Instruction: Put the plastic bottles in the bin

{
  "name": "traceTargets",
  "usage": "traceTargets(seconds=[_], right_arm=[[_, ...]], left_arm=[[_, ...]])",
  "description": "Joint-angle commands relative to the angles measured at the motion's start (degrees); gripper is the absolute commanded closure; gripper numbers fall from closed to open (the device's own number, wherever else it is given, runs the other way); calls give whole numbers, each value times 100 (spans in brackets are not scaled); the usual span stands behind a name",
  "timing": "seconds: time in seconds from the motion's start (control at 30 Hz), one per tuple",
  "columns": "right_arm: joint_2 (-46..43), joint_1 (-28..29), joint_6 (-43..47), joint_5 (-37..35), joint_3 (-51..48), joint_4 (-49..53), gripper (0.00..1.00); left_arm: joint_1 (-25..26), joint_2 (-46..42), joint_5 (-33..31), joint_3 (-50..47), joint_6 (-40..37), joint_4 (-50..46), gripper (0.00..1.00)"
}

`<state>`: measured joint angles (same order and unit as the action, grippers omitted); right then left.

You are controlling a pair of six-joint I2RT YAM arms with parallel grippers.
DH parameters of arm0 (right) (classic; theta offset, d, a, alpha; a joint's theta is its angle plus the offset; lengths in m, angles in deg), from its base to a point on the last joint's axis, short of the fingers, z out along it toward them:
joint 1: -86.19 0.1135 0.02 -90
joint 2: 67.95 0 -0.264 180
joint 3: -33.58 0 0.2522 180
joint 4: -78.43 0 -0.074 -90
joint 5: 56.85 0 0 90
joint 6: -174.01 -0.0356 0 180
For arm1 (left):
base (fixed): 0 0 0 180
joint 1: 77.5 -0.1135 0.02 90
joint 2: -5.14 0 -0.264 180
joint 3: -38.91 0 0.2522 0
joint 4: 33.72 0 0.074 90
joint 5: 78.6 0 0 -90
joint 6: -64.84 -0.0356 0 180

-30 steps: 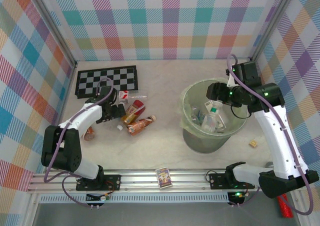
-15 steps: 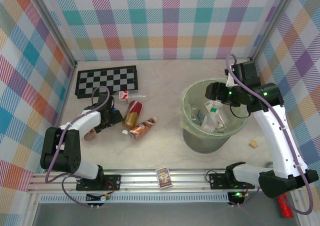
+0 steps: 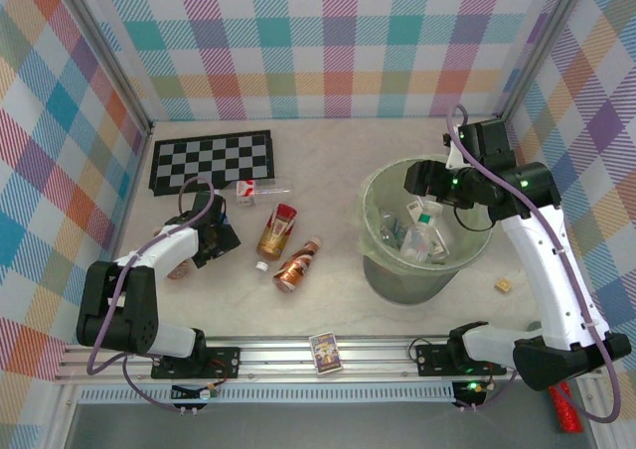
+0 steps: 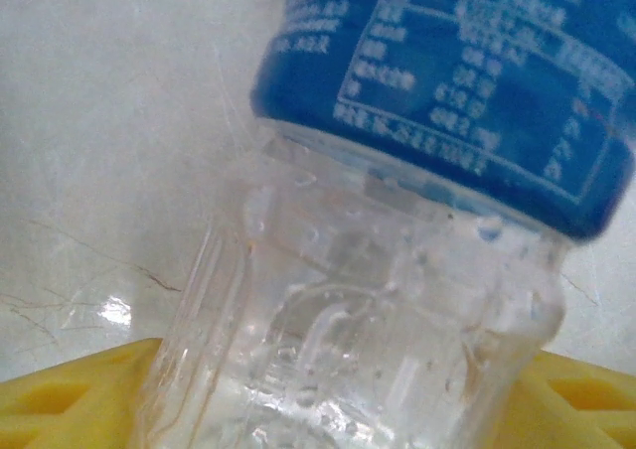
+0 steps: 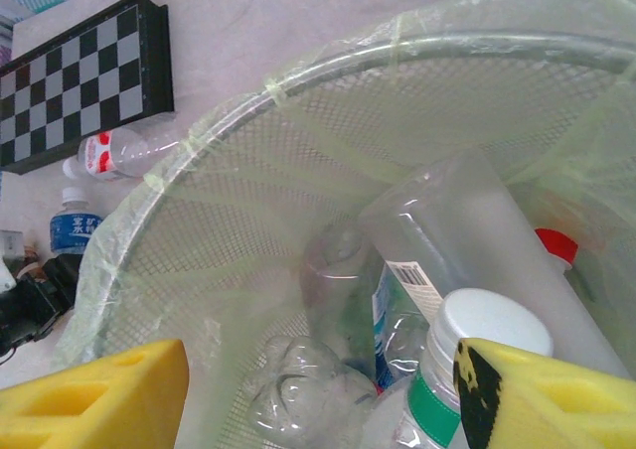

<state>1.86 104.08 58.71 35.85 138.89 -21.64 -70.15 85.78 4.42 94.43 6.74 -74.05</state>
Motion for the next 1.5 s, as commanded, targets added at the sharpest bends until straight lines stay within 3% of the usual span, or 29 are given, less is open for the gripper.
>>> traceTargets(seconds=[0.0,0.13,0.33,0.53,0.63,0.87,0.97,1.2,1.47], right_arm=[[-87,-36,-63,221,-23,-190,29],[-130,-36,-80,489,4,-334,30],[-179,-21,-174,1572,-53,-1026,30],[16,212,-461,2397,-89,-1980,30],[343,546,-475,2423,170,-2197,30],[1172,1204,-516,2324,852,-2722,29],[1413,1352,-645,2274,917,-3122,23],[2025,1653,-670,2186,1267,-3267,12],[2412,1733,-705,2056,1372,-3329,11]], left_arm=[[-32,-126,-66,-1,16,11,30],[-32,-240,-32,46,9,-71,35],[-32,-778,52,435,-138,-473,35],[86,-1266,874,1051,-369,-596,35],[327,-1364,1471,1472,-491,-478,35],[928,-1537,3171,1959,-305,789,36],[1229,-1483,3636,2003,-145,1400,36],[1767,-1396,4035,2046,27,2059,38],[2010,-1281,4214,1967,172,2437,40]])
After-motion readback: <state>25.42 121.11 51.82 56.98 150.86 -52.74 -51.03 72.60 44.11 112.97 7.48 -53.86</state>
